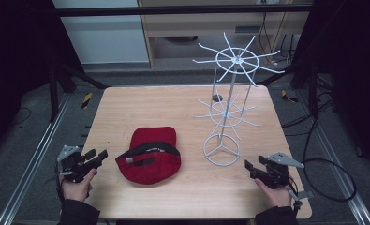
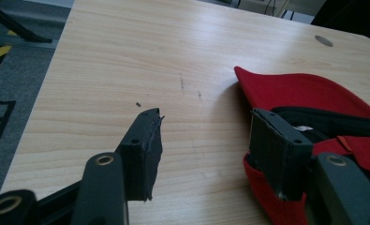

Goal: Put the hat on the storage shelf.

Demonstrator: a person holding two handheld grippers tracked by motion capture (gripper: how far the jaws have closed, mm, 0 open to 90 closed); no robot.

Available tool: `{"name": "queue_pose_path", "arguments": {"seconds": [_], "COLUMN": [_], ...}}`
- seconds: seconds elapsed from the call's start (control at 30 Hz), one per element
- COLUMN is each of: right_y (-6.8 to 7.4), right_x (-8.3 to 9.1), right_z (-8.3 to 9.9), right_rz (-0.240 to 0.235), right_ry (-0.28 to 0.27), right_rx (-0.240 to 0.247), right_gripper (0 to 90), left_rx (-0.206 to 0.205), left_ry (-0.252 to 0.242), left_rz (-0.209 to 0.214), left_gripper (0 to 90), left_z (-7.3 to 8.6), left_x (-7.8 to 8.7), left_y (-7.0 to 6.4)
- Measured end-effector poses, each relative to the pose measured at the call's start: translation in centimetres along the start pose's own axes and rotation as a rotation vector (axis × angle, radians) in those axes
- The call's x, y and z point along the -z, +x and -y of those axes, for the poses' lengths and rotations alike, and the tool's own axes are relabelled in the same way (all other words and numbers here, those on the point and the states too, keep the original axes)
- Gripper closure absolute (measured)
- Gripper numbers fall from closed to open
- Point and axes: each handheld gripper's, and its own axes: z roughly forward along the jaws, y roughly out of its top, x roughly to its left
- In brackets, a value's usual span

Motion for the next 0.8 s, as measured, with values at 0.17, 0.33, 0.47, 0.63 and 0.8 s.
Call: {"name": "queue_pose_path", "arguments": {"seconds": [0.17, 0.33, 0.47, 0.63, 0.8], "right_y": [2.2, 4.5, 6.6, 8.7, 10.2], "right_x": [0.0, 0.0, -0.1, -0.9, -2.0], "right_z": [-0.3, -0.9, -1.5, -2.2, -3.2], "right_rz": [-0.042, -0.105, -0.163, -0.219, -0.263], "right_ry": [0.006, 0.007, 0.011, 0.025, 0.036], "right_rx": [0.037, 0.078, 0.11, 0.141, 0.148], "right_gripper": [38.6, 43.7, 48.3, 52.2, 55.0], "left_rx": [-0.005, -0.028, -0.032, -0.045, -0.06], "left_ry": [-0.011, -0.001, 0.013, 0.036, 0.076], "left_rz": [0.021, 0.042, 0.045, 0.028, 0.026], "left_gripper": [44.3, 46.1, 47.5, 48.2, 49.0], "left_z": [-0.1, -0.4, -0.5, -0.6, -0.4], "left_x": [0.1, -0.4, -1.0, -1.7, -2.7], "left_y": [-0.6, -1.4, -1.9, -2.5, -3.0]}}
